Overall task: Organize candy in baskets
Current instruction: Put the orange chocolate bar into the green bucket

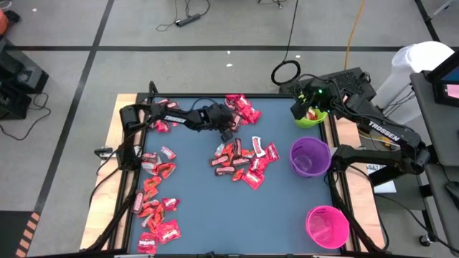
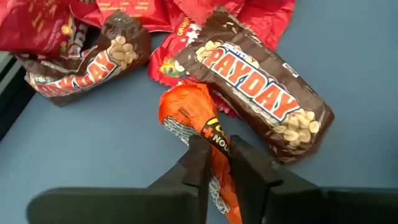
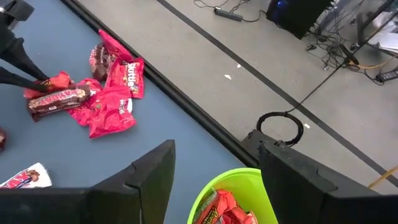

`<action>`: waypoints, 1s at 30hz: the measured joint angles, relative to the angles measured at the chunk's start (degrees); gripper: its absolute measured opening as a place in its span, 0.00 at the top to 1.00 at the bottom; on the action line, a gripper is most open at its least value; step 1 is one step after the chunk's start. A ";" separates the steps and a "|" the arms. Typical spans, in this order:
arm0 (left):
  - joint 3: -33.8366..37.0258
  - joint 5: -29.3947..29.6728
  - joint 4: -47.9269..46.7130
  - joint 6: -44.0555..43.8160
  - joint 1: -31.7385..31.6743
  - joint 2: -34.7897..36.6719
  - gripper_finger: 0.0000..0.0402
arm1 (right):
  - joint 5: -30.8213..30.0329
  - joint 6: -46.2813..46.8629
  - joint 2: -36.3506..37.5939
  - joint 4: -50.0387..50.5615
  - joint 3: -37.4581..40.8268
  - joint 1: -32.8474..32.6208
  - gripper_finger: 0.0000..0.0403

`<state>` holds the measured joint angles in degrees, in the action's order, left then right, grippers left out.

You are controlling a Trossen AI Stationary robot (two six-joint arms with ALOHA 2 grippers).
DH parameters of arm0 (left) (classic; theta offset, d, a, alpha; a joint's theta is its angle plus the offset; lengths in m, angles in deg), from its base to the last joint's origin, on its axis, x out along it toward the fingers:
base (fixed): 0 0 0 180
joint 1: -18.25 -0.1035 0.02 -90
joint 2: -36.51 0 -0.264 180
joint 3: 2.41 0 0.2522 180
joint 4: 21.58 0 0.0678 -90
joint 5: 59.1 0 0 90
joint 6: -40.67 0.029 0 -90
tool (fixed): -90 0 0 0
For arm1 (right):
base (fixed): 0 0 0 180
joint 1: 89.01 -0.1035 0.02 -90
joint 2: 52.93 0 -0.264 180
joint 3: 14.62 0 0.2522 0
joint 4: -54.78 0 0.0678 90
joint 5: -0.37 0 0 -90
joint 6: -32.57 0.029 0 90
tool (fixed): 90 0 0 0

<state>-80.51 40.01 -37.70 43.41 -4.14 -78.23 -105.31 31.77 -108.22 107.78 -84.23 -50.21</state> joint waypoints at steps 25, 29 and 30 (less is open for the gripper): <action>14.94 12.24 18.76 17.79 18.72 21.60 0.88 | 11.60 -3.10 -3.05 -25.97 8.07 -23.60 0.46; 20.47 15.88 27.57 22.51 22.20 23.94 0.88 | 11.59 -1.94 -4.45 -36.61 13.61 -26.55 0.46; 21.47 16.10 29.64 23.48 22.90 24.29 0.88 | 11.59 -1.45 -5.16 -39.20 14.65 -27.15 0.46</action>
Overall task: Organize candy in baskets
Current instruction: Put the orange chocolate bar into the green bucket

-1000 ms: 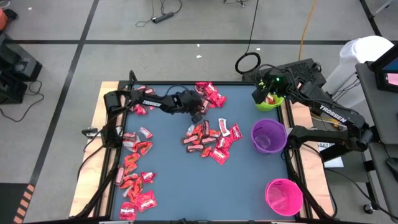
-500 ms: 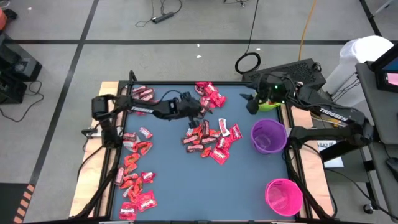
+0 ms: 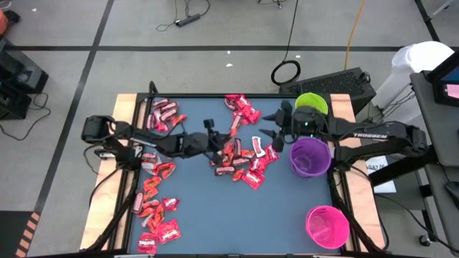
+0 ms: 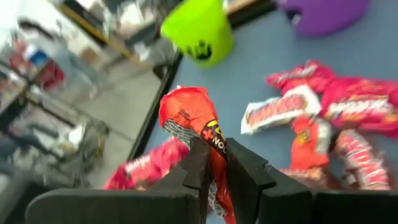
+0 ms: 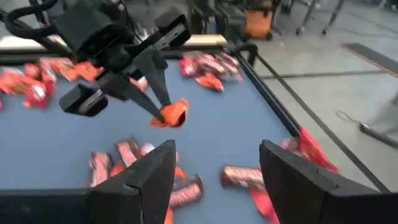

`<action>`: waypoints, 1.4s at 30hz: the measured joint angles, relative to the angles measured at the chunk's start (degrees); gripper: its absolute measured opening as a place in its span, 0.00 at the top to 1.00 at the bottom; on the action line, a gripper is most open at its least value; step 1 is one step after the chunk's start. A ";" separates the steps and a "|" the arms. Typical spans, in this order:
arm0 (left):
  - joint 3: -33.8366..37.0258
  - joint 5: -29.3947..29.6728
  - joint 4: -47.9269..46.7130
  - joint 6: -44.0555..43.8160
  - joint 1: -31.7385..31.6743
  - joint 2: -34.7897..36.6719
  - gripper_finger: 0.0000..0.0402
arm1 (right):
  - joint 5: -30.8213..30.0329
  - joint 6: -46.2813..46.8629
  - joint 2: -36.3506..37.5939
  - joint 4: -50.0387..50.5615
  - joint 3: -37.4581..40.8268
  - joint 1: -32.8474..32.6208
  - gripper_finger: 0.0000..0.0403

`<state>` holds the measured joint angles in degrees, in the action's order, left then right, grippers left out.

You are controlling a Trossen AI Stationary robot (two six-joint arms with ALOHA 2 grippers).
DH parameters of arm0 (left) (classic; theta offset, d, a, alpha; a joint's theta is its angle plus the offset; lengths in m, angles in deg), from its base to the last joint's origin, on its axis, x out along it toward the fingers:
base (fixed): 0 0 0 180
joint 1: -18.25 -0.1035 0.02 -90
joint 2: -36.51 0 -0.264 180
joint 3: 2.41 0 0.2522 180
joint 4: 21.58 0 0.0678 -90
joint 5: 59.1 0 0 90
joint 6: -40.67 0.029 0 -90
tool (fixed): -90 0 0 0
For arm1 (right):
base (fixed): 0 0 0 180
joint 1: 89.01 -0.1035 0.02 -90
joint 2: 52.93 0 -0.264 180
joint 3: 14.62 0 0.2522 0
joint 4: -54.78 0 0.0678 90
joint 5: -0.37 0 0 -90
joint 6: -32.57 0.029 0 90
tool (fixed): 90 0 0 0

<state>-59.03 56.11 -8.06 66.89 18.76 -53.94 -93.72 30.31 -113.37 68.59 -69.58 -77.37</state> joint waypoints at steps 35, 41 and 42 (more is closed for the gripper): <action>1.91 -1.33 9.88 4.63 3.81 0.23 0.88 | 4.53 -2.46 -24.07 -38.75 3.27 -5.27 0.49; 1.89 -1.33 9.82 4.59 3.81 0.25 0.88 | 4.66 -4.63 -24.07 -38.83 3.27 -5.27 0.81; 1.89 -1.33 9.80 4.59 3.80 0.25 0.88 | 4.68 -4.78 -24.07 -38.83 3.27 -5.29 0.86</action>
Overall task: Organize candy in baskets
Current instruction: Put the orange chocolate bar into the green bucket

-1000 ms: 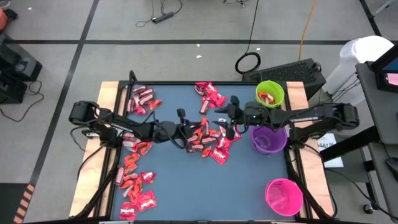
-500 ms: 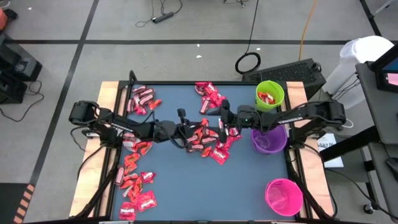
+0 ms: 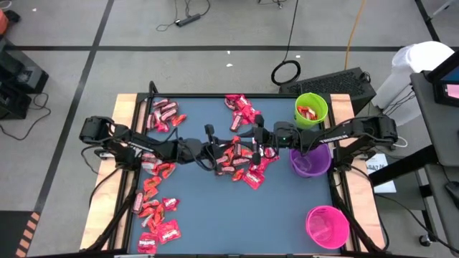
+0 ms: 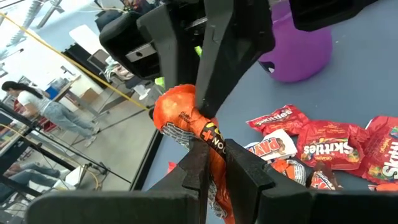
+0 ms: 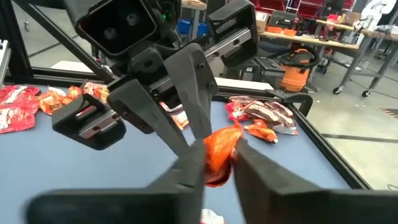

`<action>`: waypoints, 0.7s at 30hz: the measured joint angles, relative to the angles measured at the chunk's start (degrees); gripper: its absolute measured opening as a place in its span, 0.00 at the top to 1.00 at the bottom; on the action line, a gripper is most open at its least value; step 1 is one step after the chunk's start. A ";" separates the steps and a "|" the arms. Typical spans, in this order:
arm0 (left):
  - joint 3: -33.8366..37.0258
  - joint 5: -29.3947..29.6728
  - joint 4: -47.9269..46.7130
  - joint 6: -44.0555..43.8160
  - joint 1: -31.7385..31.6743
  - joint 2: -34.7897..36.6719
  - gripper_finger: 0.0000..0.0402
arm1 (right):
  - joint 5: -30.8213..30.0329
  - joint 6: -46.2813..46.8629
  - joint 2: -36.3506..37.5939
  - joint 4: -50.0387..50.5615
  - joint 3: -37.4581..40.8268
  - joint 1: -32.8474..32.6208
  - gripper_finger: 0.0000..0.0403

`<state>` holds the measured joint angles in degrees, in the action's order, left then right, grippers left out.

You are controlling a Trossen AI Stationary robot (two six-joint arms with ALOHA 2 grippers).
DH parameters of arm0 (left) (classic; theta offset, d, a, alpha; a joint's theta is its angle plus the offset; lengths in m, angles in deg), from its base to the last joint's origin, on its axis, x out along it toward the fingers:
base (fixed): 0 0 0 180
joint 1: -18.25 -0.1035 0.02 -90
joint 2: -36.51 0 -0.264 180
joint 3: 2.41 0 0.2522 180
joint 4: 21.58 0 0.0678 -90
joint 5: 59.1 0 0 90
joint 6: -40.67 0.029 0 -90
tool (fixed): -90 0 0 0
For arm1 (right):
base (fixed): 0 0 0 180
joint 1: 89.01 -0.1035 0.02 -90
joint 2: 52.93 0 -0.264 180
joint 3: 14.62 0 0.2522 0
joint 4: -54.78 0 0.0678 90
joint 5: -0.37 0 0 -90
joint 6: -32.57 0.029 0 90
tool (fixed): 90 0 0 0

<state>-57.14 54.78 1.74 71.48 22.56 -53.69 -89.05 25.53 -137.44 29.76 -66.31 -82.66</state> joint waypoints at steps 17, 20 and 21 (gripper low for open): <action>-0.02 0.04 -0.02 0.00 -0.12 0.00 0.84 | -0.39 -2.76 0.02 0.13 0.00 0.00 0.99; -0.02 0.04 -0.08 -0.07 -0.16 0.00 0.77 | -1.00 -2.94 0.02 0.11 0.00 0.02 0.99; -0.02 0.04 -0.14 -0.07 -0.16 0.00 0.74 | -1.09 -2.94 0.02 0.11 0.00 0.02 0.99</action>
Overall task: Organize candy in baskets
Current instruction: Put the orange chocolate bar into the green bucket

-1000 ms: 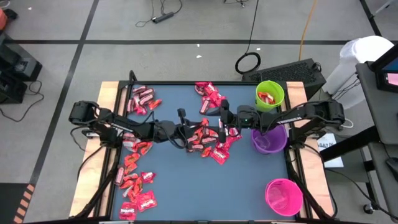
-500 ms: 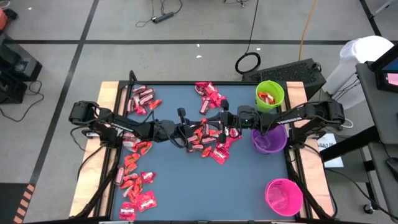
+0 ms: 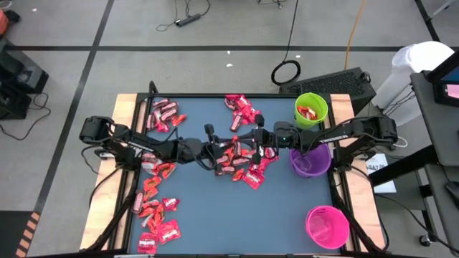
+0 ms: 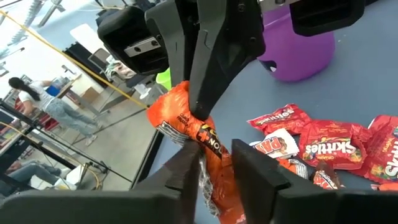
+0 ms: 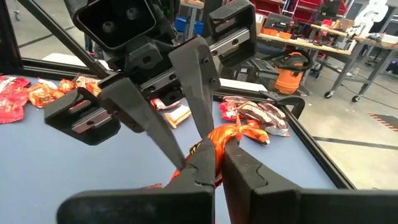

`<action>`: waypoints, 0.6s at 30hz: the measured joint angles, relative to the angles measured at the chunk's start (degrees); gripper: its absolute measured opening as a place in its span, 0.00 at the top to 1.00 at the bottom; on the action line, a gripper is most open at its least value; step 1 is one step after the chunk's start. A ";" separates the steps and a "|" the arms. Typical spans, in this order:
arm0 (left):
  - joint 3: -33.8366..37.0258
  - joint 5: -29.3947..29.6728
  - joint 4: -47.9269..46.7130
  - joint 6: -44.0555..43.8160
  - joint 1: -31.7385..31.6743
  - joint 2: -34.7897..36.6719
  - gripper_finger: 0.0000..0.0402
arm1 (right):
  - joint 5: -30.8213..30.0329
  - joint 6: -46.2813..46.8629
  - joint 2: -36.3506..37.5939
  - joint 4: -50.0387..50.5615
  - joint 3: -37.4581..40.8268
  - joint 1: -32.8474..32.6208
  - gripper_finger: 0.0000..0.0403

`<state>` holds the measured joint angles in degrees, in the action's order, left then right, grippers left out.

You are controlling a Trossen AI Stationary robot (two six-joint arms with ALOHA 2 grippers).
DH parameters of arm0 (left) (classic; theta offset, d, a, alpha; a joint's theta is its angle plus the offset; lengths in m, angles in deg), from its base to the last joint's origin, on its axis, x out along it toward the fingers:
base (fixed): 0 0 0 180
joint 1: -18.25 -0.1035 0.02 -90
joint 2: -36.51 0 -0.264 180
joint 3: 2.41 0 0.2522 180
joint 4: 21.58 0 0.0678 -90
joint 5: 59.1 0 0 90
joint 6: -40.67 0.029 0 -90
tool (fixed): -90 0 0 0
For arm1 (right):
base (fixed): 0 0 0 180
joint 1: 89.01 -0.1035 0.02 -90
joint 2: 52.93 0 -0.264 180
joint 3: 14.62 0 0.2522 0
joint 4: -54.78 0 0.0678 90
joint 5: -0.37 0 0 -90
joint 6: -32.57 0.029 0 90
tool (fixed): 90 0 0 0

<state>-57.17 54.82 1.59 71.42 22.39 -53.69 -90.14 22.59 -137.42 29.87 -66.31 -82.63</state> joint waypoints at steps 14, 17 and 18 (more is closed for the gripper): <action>-0.09 2.51 -11.25 -4.57 0.02 0.04 0.62 | -12.37 -1.88 11.76 15.64 -0.02 0.11 0.99; -0.09 2.45 -12.80 -6.42 0.02 0.03 0.62 | -16.88 -1.79 15.99 21.62 -0.02 0.81 0.99; -0.09 2.43 -13.05 -6.60 0.02 0.03 0.62 | -18.49 -1.34 17.40 23.82 -0.02 1.25 0.99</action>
<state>-57.25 57.25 -11.46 64.82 22.41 -53.66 -108.62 21.25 -120.02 53.69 -66.33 -81.38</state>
